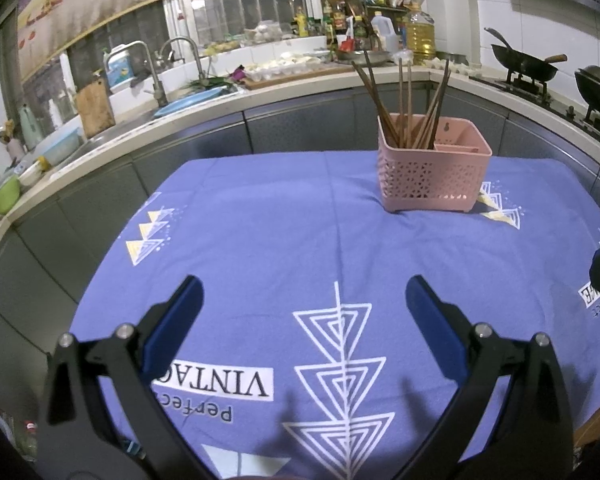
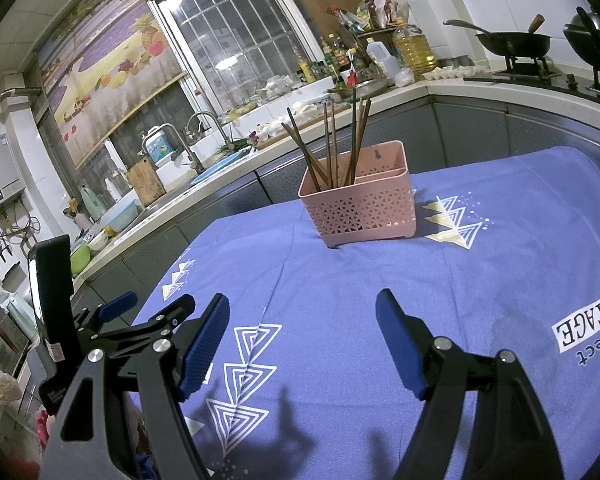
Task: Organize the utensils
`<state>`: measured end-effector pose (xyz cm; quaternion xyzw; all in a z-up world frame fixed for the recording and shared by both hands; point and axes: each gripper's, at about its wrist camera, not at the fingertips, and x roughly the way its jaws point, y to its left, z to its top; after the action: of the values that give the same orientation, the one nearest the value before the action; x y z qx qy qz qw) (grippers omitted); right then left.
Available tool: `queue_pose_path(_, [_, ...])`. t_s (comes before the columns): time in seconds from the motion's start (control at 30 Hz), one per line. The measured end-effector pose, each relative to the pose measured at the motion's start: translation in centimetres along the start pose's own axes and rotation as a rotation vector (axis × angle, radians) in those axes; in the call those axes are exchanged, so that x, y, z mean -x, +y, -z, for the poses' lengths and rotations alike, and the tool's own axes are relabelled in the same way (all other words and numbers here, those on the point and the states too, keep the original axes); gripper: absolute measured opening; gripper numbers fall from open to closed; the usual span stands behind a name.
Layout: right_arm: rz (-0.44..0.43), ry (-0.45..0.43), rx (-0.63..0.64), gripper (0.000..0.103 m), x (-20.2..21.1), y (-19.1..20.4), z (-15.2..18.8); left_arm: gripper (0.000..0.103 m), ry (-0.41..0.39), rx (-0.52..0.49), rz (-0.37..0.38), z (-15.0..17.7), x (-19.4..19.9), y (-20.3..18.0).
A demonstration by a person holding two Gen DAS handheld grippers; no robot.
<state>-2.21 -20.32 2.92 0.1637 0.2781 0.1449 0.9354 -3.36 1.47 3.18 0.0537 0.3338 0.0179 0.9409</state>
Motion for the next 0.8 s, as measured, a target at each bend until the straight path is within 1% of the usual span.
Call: queue_pose_path(0.8, [-0.001, 0.003, 0.002, 0.076, -0.04, 0.12, -0.07, 0.097, 0.004, -0.001, -0.002, 0.27, -0.04, 0.02])
